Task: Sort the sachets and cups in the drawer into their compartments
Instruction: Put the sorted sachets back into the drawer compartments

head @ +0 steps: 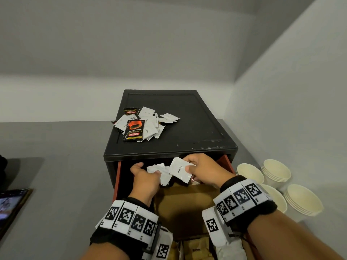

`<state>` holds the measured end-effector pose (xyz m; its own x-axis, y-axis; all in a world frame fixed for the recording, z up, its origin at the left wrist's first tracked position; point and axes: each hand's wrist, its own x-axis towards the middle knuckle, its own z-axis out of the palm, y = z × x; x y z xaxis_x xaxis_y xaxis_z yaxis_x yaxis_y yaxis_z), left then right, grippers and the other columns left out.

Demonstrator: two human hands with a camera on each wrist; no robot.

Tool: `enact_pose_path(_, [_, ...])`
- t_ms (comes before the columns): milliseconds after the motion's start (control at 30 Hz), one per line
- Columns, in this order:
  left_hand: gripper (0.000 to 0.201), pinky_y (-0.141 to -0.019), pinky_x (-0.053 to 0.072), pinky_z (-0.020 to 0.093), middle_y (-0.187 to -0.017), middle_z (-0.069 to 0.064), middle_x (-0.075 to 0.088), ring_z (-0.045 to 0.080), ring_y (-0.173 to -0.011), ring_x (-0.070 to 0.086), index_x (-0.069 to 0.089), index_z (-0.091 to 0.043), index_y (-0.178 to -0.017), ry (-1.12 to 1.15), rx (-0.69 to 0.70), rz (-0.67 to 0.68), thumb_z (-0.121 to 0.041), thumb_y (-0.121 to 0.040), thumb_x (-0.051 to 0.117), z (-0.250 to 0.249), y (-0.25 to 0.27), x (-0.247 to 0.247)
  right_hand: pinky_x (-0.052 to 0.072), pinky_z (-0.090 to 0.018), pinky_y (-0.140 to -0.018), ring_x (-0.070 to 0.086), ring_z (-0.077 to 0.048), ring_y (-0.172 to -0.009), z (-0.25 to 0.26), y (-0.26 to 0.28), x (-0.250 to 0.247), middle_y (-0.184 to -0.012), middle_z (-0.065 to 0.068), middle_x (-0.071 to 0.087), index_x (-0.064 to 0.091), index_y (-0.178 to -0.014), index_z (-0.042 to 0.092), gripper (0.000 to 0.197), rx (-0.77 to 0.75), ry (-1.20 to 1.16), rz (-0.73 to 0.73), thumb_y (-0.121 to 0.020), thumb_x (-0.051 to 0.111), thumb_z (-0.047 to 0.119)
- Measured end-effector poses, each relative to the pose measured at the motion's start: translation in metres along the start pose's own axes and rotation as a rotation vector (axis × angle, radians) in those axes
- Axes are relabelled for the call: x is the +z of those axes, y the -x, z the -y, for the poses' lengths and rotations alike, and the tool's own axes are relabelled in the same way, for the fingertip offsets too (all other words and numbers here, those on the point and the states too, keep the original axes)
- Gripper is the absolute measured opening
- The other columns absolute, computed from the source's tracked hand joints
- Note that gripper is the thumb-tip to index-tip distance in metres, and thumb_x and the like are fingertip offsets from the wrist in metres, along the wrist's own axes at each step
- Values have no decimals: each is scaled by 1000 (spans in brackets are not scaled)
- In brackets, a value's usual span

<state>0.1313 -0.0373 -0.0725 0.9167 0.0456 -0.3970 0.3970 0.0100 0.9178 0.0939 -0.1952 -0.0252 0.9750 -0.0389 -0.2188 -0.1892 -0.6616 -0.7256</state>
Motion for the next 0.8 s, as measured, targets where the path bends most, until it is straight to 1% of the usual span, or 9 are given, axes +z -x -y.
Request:
enact_pose_path(100, [59, -68, 49, 31, -115, 16, 56, 24, -86, 57, 30, -16, -132, -39, -4, 35, -7, -86, 64, 1, 1, -1, 54, -36, -83, 60, -22, -102, 5, 5, -3, -117, -3, 60, 62, -115, 18, 26, -7, 6, 8, -96, 46, 8])
enact_pose_path(200, [28, -49, 46, 20, -89, 9, 64, 18, -68, 59, 53, -9, -112, -52, 0, 114, -8, -86, 65, 0, 6, -1, 53, -44, -87, 63, -32, -99, 10, 10, -4, -104, -6, 66, 67, -96, 19, 18, -80, 6, -24, -95, 50, 10])
enact_pose_path(233, [19, -48, 46, 20, -83, 7, 65, 17, -66, 60, 57, -8, -106, -45, -4, 144, -9, -88, 63, -1, 8, -1, 52, -47, -89, 62, -35, -99, 11, 11, -4, -100, -5, 67, 66, -87, 20, 19, -105, -10, -42, -94, 52, 9])
enact_pose_path(300, [13, -63, 51, 28, -86, 9, 67, 22, -74, 63, 60, -8, -104, -38, -22, 192, -11, -92, 59, -1, 9, 1, 52, -51, -88, 61, -38, -101, 10, 12, -3, -97, 5, 63, 64, -71, 24, 30, -136, -63, -74, -92, 55, 4])
enact_pose_path(367, [10, -72, 50, 34, -90, 10, 67, 25, -81, 64, 59, -12, -102, -54, -51, 228, -13, -95, 53, -3, 9, 3, 55, -45, -83, 61, -31, -100, 8, 12, 0, -96, 13, 55, 61, -64, 24, 37, -165, -91, -89, -90, 55, 0])
enact_pose_path(467, [16, -63, 43, 30, -87, 8, 63, 21, -76, 58, 59, -16, -99, -29, -104, 282, -13, -99, 43, -5, 11, 4, 53, -34, -75, 58, -25, -95, 2, 10, 7, -93, 10, 52, 62, -61, 25, 41, -167, -98, -101, -90, 55, -2])
enact_pose_path(600, [28, -61, 45, 33, -107, 13, 60, 22, -84, 57, 58, -11, -119, 65, -163, 336, -18, -101, 38, -7, 16, 4, 40, -14, -65, 53, -10, -79, -5, 6, 18, -96, 8, 53, 68, -70, 25, 39, -136, 1, -89, -92, 49, -1])
enact_pose_path(733, [29, -59, 46, 35, -100, 10, 58, 22, -82, 57, 50, -12, -126, 141, -201, 334, -12, -100, 37, -12, 17, 4, 45, -29, -70, 54, -15, -73, -2, 2, 22, -88, 6, 57, 64, -74, 27, 33, -79, -74, -38, -92, 49, 4])
enact_pose_path(800, [37, -59, 48, 37, -100, 12, 57, 25, -81, 58, 46, -11, -129, 162, -205, 345, 0, -95, 35, -13, 18, 3, 45, -28, -69, 52, -9, -69, -1, 2, 24, -77, 7, 56, 61, -81, 23, 11, -61, -117, -45, -87, 61, 14])
